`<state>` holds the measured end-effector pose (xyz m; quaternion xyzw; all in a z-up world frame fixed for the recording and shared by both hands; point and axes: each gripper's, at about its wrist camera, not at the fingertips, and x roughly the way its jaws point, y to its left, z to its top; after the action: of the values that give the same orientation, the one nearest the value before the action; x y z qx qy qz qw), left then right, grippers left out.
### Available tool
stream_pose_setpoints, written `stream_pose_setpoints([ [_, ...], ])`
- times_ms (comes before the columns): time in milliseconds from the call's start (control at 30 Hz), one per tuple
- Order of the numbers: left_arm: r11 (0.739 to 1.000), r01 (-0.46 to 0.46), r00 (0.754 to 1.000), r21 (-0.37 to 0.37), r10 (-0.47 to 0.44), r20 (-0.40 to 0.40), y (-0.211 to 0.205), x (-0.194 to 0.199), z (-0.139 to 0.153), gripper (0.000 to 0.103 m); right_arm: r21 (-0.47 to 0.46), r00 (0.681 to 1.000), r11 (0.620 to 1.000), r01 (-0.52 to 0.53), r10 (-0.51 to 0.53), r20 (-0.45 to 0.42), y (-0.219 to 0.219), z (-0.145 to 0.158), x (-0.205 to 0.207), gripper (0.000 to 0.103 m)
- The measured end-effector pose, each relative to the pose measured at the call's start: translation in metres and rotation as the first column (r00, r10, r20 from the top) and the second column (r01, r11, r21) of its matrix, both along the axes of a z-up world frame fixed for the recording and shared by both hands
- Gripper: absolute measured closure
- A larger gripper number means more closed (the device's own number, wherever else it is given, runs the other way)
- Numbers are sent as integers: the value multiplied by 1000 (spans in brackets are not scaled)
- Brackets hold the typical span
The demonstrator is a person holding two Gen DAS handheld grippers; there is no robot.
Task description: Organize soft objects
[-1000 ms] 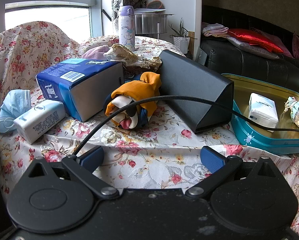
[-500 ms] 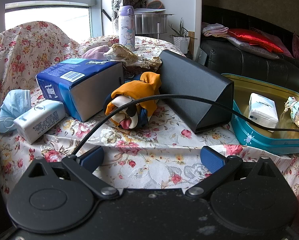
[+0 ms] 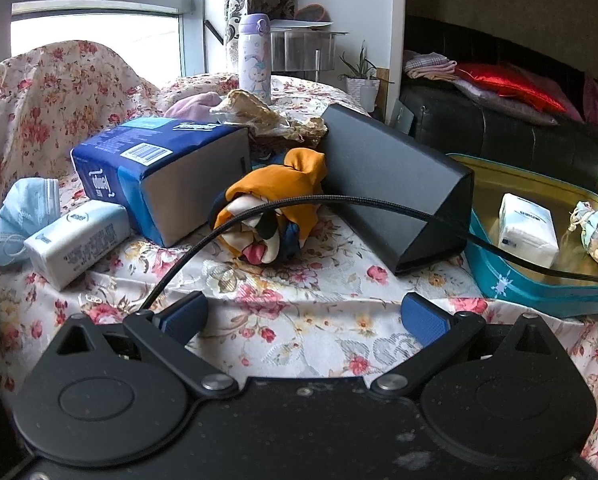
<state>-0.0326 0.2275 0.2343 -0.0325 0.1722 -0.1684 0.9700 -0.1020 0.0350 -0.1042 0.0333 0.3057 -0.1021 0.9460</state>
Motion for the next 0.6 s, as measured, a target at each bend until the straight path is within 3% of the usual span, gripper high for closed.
stream_pose_setpoints([
  [433,999,46,999,22,-46,-2,-12,-5,-2,4,17,999,1000,-9,9,-37,-4,5,0,1],
  [533,999,29,999,28,-30,25,-8,-9,5,4,-15,995,1000,2,-3,-103,-5,24,1,2],
  [600,1000,16,999,15,-17,51,-1,-14,14,4,-39,997,999,9,-11,-74,-5,49,-11,2],
])
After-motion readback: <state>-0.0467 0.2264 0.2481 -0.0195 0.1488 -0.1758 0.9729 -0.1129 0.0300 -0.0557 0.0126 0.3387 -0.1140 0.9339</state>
